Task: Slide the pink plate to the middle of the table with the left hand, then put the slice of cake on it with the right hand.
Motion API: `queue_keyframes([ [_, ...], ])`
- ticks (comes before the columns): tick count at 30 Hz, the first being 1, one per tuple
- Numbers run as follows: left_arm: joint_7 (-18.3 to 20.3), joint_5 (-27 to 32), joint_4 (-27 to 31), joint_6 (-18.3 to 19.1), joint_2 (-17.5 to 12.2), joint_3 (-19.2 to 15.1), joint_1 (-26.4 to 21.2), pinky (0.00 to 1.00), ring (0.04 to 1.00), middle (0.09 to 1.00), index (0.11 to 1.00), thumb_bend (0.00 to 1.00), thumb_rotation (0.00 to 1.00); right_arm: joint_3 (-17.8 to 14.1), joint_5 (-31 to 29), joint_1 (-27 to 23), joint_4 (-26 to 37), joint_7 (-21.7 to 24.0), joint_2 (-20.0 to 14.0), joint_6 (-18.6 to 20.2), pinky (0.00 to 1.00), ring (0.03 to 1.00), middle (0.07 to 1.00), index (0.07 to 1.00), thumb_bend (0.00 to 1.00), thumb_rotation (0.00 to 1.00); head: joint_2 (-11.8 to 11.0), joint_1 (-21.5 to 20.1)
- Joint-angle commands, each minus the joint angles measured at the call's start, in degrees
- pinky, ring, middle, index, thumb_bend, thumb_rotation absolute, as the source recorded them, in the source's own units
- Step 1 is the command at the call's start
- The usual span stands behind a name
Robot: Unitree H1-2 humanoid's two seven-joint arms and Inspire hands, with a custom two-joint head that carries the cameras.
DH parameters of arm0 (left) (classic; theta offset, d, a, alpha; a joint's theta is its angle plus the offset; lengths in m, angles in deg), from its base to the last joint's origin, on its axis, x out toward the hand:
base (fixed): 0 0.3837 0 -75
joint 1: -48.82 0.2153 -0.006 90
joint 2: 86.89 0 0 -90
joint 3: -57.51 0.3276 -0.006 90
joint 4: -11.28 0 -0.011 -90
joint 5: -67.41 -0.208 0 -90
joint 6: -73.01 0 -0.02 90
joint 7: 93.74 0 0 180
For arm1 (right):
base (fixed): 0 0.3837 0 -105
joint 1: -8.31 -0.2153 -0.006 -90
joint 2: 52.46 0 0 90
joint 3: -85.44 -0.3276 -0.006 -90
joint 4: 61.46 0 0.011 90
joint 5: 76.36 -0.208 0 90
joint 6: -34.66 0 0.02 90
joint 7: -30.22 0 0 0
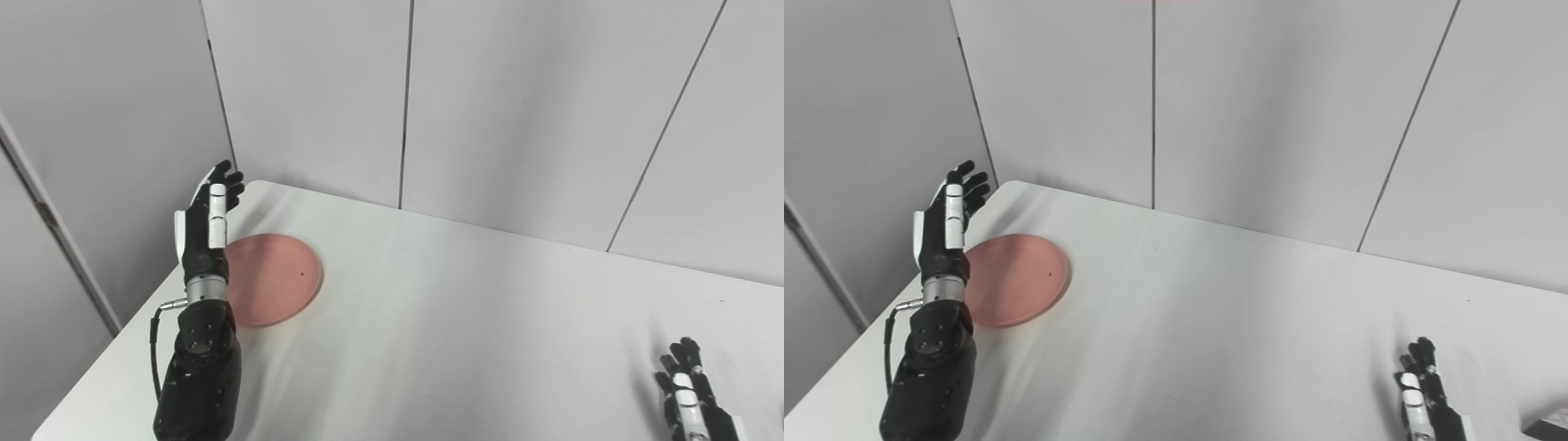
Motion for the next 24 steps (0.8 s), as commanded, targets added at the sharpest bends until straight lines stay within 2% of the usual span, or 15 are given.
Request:
queue_keyframes([
  [1, -0.59, 0.59, -0.11, -1.96, -2.37, -0.83, -1.35, 0.86, 0.770, 0.762, 0.772, 0.70, 1.00, -0.36, -0.64, -0.04, -1.00, 0.51, -0.05, -3.30, 1.00, 1.000, 1.000, 1.000, 0.63, 0.79, -0.21, -0.04],
  [8, -0.55, 1.87, -6.06, -3.14, -5.29, -2.34, -1.33, 0.87, 0.776, 0.750, 0.761, 0.67, 1.00, -0.50, -0.54, -0.27, -1.46, 0.49, 0.19, -3.78, 1.00, 1.000, 1.000, 1.000, 0.61, 0.79, -0.51, 0.03],
  [11, -1.64, 1.00, -8.32, -3.99, -5.84, -2.16, -1.33, 0.85, 0.779, 0.751, 0.760, 0.65, 1.00, -0.49, -0.45, -0.42, -2.04, 0.66, 0.06, -4.37, 1.00, 1.000, 1.000, 1.000, 0.60, 0.79, -0.93, 0.46],
  [13, -1.85, 0.72, -9.59, -4.56, -6.09, -1.85, -1.31, 0.79, 0.764, 0.744, 0.752, 0.64, 1.00, -0.52, -0.35, -0.50, -2.23, 0.65, 0.00, -4.46, 1.00, 1.000, 1.000, 1.000, 0.60, 0.80, -1.06, 0.49],
  [17, -1.72, 0.68, -11.98, -5.65, -6.56, -1.04, -1.28, 0.79, 0.761, 0.739, 0.742, 0.67, 1.00, -0.54, -0.40, -0.63, -2.36, 0.59, -0.02, -4.71, 1.00, 1.000, 1.000, 1.000, 0.56, 0.80, -1.10, 0.75],
  [20, -1.32, 0.96, -14.53, -7.15, -6.35, -0.35, -1.67, 0.82, 0.772, 0.755, 0.754, 0.68, 1.00, -0.47, -0.12, -0.52, -2.08, 0.40, -0.04, -4.33, 1.00, 1.000, 1.000, 1.000, 0.57, 0.80, -1.11, 0.83],
  [24, -0.38, 2.00, -15.82, -6.56, -5.91, 0.39, -1.95, 0.89, 0.798, 0.776, 0.770, 0.69, 1.00, -0.46, 0.11, -0.47, -1.90, 0.36, -0.12, -4.65, 1.00, 1.000, 1.000, 1.000, 0.56, 0.80, -0.71, 1.33],
])
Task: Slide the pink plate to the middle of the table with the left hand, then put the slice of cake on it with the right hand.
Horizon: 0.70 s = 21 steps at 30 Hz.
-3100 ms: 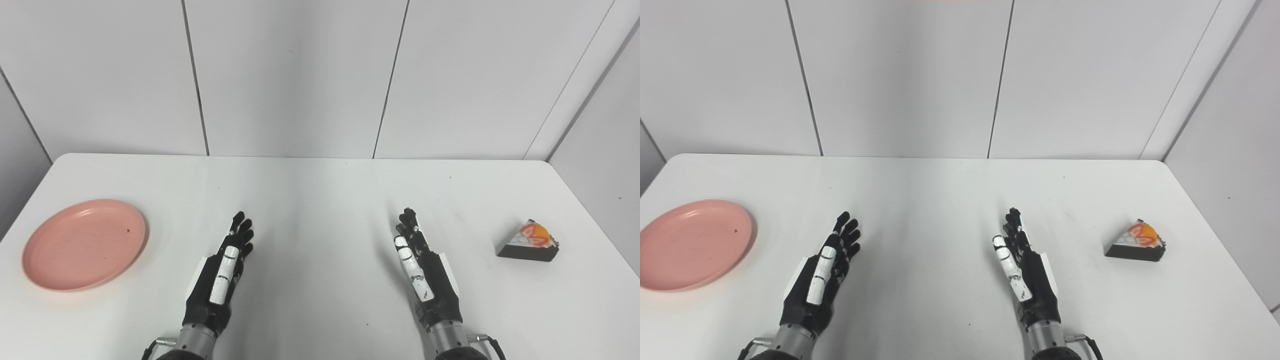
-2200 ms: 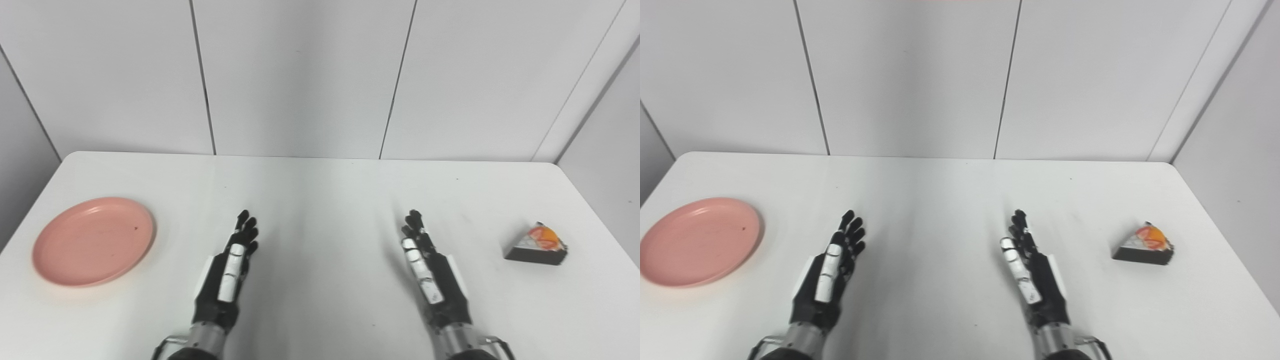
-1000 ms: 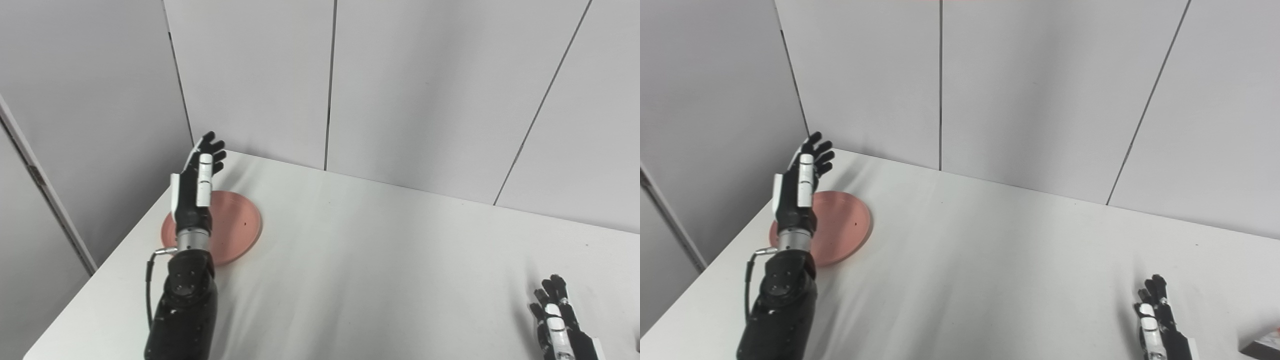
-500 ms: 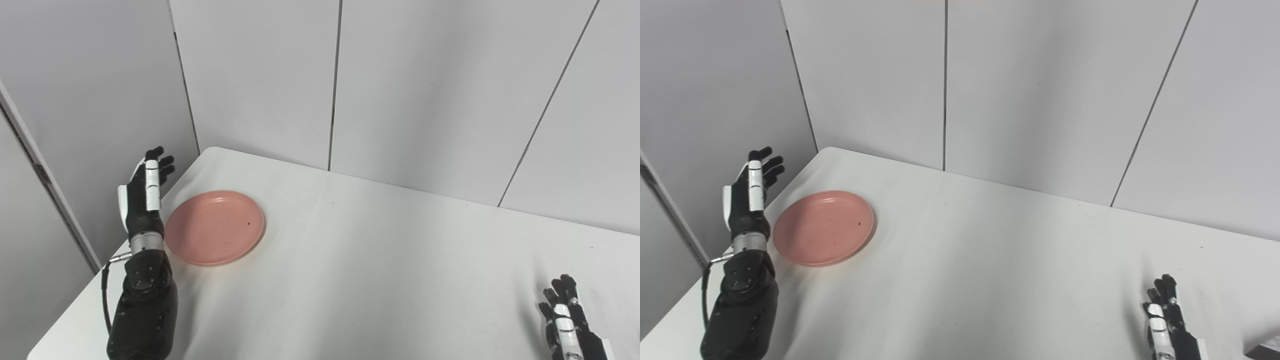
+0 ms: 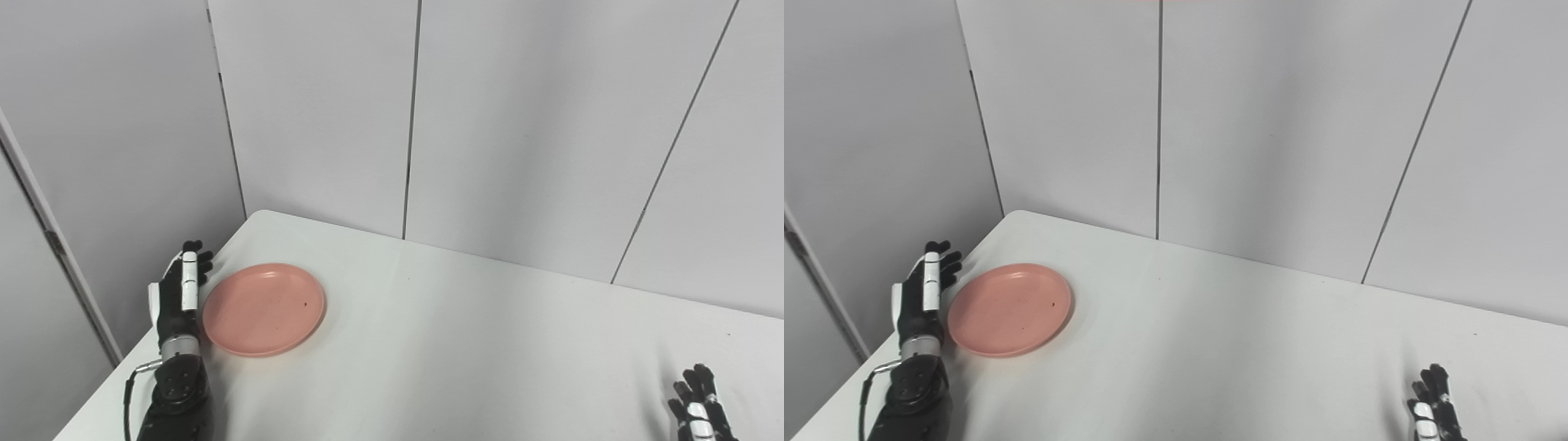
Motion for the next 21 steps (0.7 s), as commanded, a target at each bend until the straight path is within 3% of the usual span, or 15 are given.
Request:
queue_keyframes([
  [1, 0.65, 0.10, 0.26, -1.49, -1.76, 0.55, -2.27, 0.90, 0.805, 0.781, 0.773, 0.69, 1.00, -0.18, -0.17, 0.61, -0.41, 0.19, 0.00, -2.42, 1.00, 1.000, 1.000, 1.000, 0.55, 0.81, 0.10, 0.04],
  [12, 6.38, 3.96, -1.17, 1.60, -1.60, 3.42, -2.04, 0.98, 0.870, 0.834, 0.832, 0.70, 1.00, -0.37, -0.45, 0.68, -0.35, 0.29, -0.02, -2.19, 1.00, 1.000, 1.000, 1.000, 0.55, 0.81, 0.46, 0.03],
  [19, 9.15, 5.34, -0.24, 3.91, -1.54, 5.09, -1.71, 0.95, 0.878, 0.845, 0.841, 0.70, 1.00, -0.34, -0.62, 0.83, -0.07, 0.43, -0.01, -2.25, 1.00, 1.000, 1.000, 1.000, 0.54, 0.81, 0.68, -0.23],
  [21, 10.90, 7.50, -0.30, 4.28, -1.15, 4.99, -1.93, 0.89, 0.876, 0.857, 0.853, 0.70, 0.99, -0.41, -0.73, 0.77, -0.16, 0.35, 0.17, -2.49, 1.00, 1.000, 1.000, 1.000, 0.53, 0.80, 0.90, -0.32],
])
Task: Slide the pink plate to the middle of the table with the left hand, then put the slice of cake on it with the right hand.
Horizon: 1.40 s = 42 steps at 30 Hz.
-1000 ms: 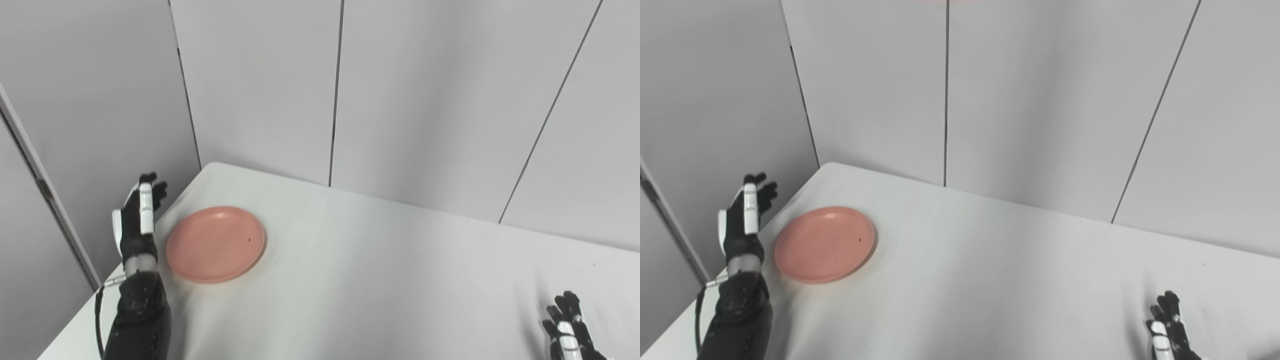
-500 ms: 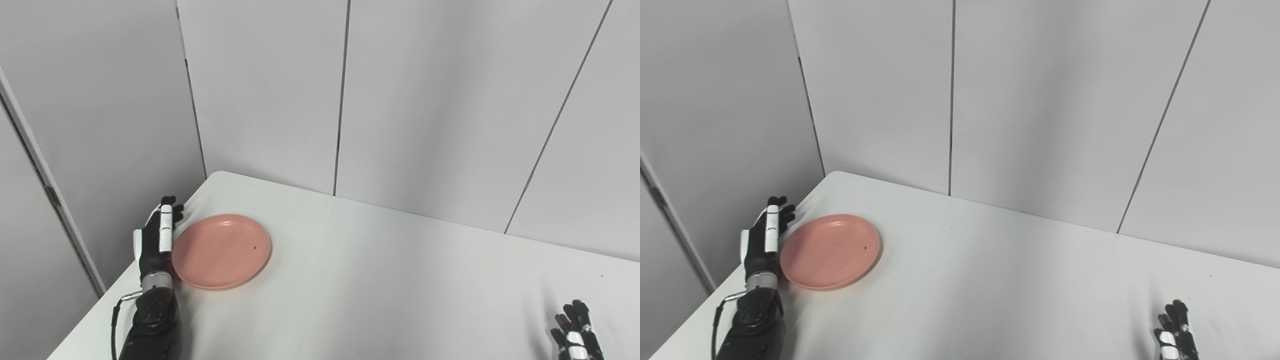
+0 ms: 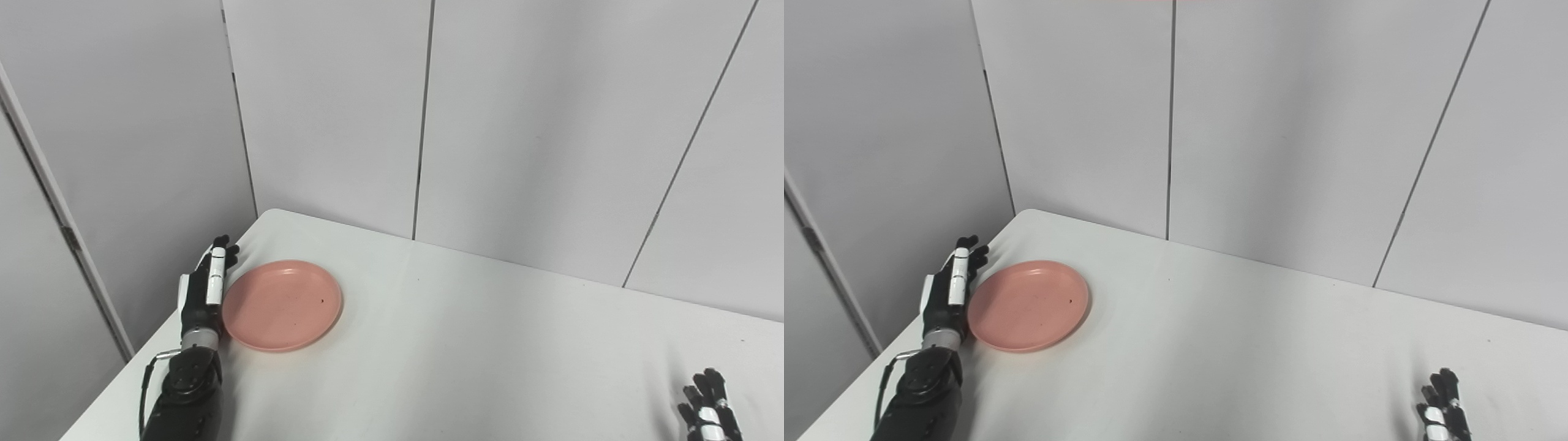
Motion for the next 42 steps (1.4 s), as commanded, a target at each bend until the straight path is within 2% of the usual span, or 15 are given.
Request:
queue_keyframes([
  [1, 4.64, 3.61, 0.67, 2.05, 0.91, 0.63, -1.52, 0.89, 0.874, 0.856, 0.852, 0.71, 0.99, -0.13, -0.64, 0.63, -0.25, 0.30, 0.34, -2.46, 1.00, 1.000, 1.000, 1.000, 0.53, 0.80, 0.19, -0.19],
  [5, 6.75, 8.41, 1.08, 3.29, 2.17, 0.15, -2.00, 0.85, 0.860, 0.845, 0.843, 0.72, 0.96, 0.07, -0.25, 0.89, 0.51, 0.21, 0.23, -1.75, 1.00, 1.000, 1.000, 1.000, 0.53, 0.81, 0.47, -0.30],
  [10, 9.49, 11.86, 1.76, 4.40, 3.34, 0.18, -2.24, 0.86, 0.845, 0.834, 0.838, 0.73, 0.95, 0.06, -0.20, 0.92, 0.68, 0.04, 0.34, -1.67, 1.00, 1.000, 1.000, 1.000, 0.51, 0.81, 0.53, -0.43],
  [16, 10.97, 11.11, 2.76, 5.81, 4.32, 1.72, -2.17, 0.82, 0.822, 0.809, 0.811, 0.74, 0.94, 0.18, 0.15, 1.08, 1.08, -0.22, 0.23, -1.21, 1.00, 1.000, 1.000, 1.000, 0.53, 0.82, 0.78, -0.62],
  [19, 12.04, 11.47, 3.03, 6.35, 4.94, 2.23, -2.13, 0.81, 0.814, 0.805, 0.800, 0.72, 0.92, 0.14, -0.25, 0.95, 0.80, -0.02, 0.30, -1.83, 1.00, 1.000, 1.000, 1.000, 0.50, 0.81, 0.92, -0.70],
  [22, 13.24, 10.33, 2.87, 6.22, 5.27, 3.89, -1.91, 0.82, 0.827, 0.818, 0.812, 0.72, 0.94, 0.13, -0.21, 1.00, 0.88, -0.07, 0.33, -1.65, 1.00, 1.000, 1.000, 1.000, 0.51, 0.81, 1.09, -0.95],
  [28, 12.75, 8.00, 4.89, 7.07, 7.32, 7.09, -1.39, 0.83, 0.830, 0.820, 0.813, 0.70, 0.95, 0.29, 0.04, 1.24, 1.99, -0.30, 0.45, -0.54, 1.00, 1.000, 1.000, 1.000, 0.50, 0.82, 1.86, -1.98],
  [36, 10.92, 5.75, 8.33, 7.29, 12.40, 9.92, -0.15, 0.88, 0.868, 0.849, 0.850, 0.69, 0.97, 0.79, 1.06, 1.40, 2.59, -0.45, 0.40, -0.76, 1.00, 1.000, 1.000, 1.000, 0.50, 0.85, 3.16, -5.05],
  [42, 11.14, 3.99, 11.47, 7.77, 15.24, 12.02, 1.61, 0.94, 0.923, 0.903, 0.907, 0.69, 1.00, 1.22, 1.38, 2.02, 4.87, -1.14, 1.09, 1.10, 1.00, 1.000, 1.000, 1.000, 0.51, 0.85, 4.45, -8.18],
])
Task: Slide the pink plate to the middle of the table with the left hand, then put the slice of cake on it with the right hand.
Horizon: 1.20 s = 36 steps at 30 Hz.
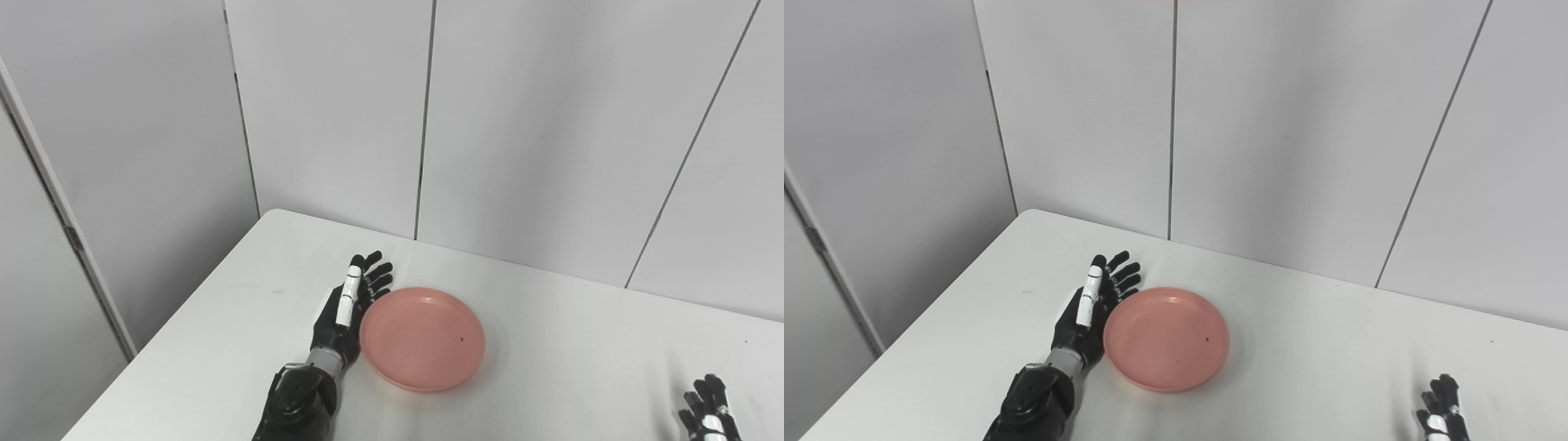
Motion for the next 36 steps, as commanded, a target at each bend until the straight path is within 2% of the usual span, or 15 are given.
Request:
queue_keyframes([
  [1, 0.19, -0.57, 1.39, 1.39, 1.12, 0.87, 1.37, 0.95, 0.929, 0.908, 0.912, 0.69, 1.00, 0.41, 0.74, 0.20, 2.77, -0.57, 0.32, 1.24, 1.00, 1.000, 1.000, 1.000, 0.51, 0.85, 0.60, -1.82],
  [4, 0.40, -0.81, 2.59, 1.77, 1.74, 1.72, 2.13, 0.96, 0.943, 0.925, 0.930, 0.67, 1.00, 0.97, 1.57, 0.62, 4.55, -0.91, 0.27, 3.09, 1.00, 1.000, 1.000, 1.000, 0.49, 0.89, 0.79, -2.29],
  [5, 0.50, -1.03, 3.19, 1.73, 2.14, 2.21, 2.65, 0.97, 0.944, 0.926, 0.932, 0.67, 1.00, 1.11, 1.79, 0.73, 5.24, -1.16, 0.52, 3.36, 1.00, 1.000, 1.000, 1.000, 0.49, 0.89, 1.97, -5.84],
  [6, 0.55, -1.17, 3.63, 1.70, 2.42, 2.56, 3.03, 0.97, 0.951, 0.934, 0.941, 0.66, 1.00, 1.22, 1.97, 0.81, 5.73, -1.36, 0.69, 3.55, 1.00, 1.000, 1.000, 1.000, 0.46, 0.87, 1.97, -5.84],
  [7, 0.60, -1.33, 4.48, 1.84, 2.69, 3.04, 3.69, 0.97, 0.954, 0.937, 0.945, 0.66, 1.00, 1.40, 2.39, 0.82, 6.19, -1.69, 1.04, 3.71, 1.00, 1.000, 1.000, 1.000, 0.45, 0.87, 2.75, -9.88],
  [8, 0.63, -1.44, 5.07, 1.97, 2.84, 3.35, 4.14, 0.97, 0.957, 0.941, 0.949, 0.65, 1.00, 1.51, 2.69, 0.83, 6.50, -1.92, 1.29, 3.84, 1.00, 0.999, 0.997, 1.000, 0.46, 0.85, 2.75, -9.88],
  [10, 0.81, -2.05, 6.79, 2.44, 3.27, 4.30, 5.48, 0.96, 0.962, 0.946, 0.952, 0.65, 1.00, 1.87, 3.13, 0.74, 6.79, -2.22, 1.84, 3.96, 1.00, 0.996, 0.993, 1.000, 0.49, 0.82, 3.91, -13.87],
  [13, 1.64, -2.49, 8.32, 2.73, 3.61, 5.52, 7.23, 0.96, 0.974, 0.955, 0.961, 0.66, 1.00, 2.41, 3.81, 0.86, 6.93, -2.64, 2.50, 3.90, 1.00, 0.988, 0.984, 1.000, 0.49, 0.77, 4.92, -16.66],
  [16, 2.98, -2.05, 10.03, 3.46, 3.52, 6.66, 8.62, 0.99, 0.990, 0.978, 0.984, 0.65, 1.00, 3.24, 5.37, 0.94, 6.75, -3.01, 2.87, 3.25, 1.00, 0.983, 0.983, 0.999, 0.49, 0.76, 5.75, -19.47],
  [18, 3.88, -1.89, 11.16, 3.50, 3.62, 7.34, 9.47, 1.00, 0.993, 0.986, 0.991, 0.65, 1.00, 3.66, 6.15, 0.73, 6.02, -3.45, 3.38, 2.82, 1.00, 0.979, 0.980, 0.994, 0.51, 0.76, 7.39, -23.82],
  [20, 3.99, -1.70, 12.41, 3.85, 4.14, 7.68, 10.13, 1.00, 0.997, 0.992, 0.996, 0.64, 1.00, 3.99, 6.76, 0.40, 5.61, -3.90, 3.89, 3.12, 1.00, 0.972, 0.978, 0.991, 0.53, 0.76, 8.58, -25.92],
  [23, 2.67, -1.63, 13.85, 4.19, 5.74, 7.69, 10.86, 0.96, 0.968, 0.969, 0.967, 0.62, 0.88, 4.31, 7.38, -0.09, 5.17, -4.51, 4.46, 3.56, 1.00, 0.963, 0.970, 0.984, 0.59, 0.75, 9.00, -27.49],
  [25, 2.36, -2.32, 14.37, 4.30, 6.29, 8.18, 11.26, 0.96, 0.963, 0.966, 0.966, 0.63, 0.86, 4.60, 7.85, -0.38, 5.34, -4.87, 4.82, 3.94, 1.00, 0.961, 0.969, 0.982, 0.60, 0.75, 9.80, -28.47],
  [30, 3.63, -2.67, 16.37, 6.18, 6.35, 10.26, 11.78, 1.00, 0.999, 0.999, 0.999, 0.62, 0.90, 5.32, 10.60, -0.70, 5.98, -6.31, 5.75, 4.10, 0.97, 0.948, 0.954, 0.972, 0.63, 0.78, 12.29, -30.84],
  [36, 3.56, -3.09, 18.26, 7.78, 7.23, 12.21, 12.54, 1.00, 1.000, 1.000, 1.000, 0.56, 0.93, 5.85, 12.67, -0.79, 7.05, -6.68, 5.74, 5.13, 0.97, 0.953, 0.953, 0.975, 0.63, 0.80, 13.24, -31.37],
])
